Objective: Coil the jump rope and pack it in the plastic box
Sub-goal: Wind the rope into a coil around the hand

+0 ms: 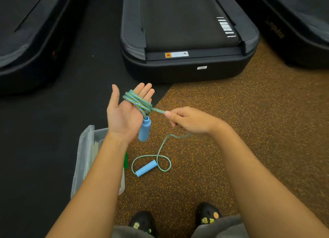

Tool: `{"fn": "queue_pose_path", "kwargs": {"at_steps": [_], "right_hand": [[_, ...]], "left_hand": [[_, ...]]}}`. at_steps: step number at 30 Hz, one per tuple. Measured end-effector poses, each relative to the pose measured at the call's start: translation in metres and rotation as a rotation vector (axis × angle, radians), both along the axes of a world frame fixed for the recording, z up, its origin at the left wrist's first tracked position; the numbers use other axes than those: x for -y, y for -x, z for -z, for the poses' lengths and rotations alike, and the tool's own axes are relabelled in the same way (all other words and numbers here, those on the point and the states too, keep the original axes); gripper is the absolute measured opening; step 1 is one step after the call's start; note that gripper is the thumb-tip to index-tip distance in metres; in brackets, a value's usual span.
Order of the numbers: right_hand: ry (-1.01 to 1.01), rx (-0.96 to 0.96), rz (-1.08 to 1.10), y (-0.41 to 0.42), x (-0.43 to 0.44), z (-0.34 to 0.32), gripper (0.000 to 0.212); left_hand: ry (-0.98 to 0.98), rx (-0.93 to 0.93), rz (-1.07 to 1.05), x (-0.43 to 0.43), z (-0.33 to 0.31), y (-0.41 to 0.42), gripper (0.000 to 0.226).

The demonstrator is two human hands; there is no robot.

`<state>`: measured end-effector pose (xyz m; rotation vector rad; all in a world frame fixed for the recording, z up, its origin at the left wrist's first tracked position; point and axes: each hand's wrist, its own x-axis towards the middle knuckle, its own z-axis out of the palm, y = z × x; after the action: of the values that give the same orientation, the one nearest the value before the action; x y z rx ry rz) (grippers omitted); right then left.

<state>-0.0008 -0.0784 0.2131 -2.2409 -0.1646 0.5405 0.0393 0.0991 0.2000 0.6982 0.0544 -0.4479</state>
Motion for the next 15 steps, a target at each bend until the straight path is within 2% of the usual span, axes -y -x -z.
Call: {"fn": "queue_pose_path", "kwargs": {"at_steps": [4, 9, 12, 15], "right_hand": [[-0.004, 0.006, -0.032, 0.000, -0.002, -0.002, 0.039], [-0.034, 0.068, -0.048, -0.003, -0.004, -0.011, 0.035], [-0.119, 0.056, -0.024, -0.003, -0.001, -0.014, 0.038], [-0.129, 0.102, 0.046, -0.005, 0.003, -0.012, 0.040]], "left_hand": [[-0.315, 0.060, 0.047, 0.013, 0.004, 0.001, 0.070], [-0.695, 0.234, 0.324, 0.028, 0.019, 0.011, 0.073], [-0.770, 0.335, 0.509, 0.031, 0.016, 0.017, 0.089], [-0.665, 0.281, 0.696, 0.032, 0.009, 0.019, 0.104]]}}
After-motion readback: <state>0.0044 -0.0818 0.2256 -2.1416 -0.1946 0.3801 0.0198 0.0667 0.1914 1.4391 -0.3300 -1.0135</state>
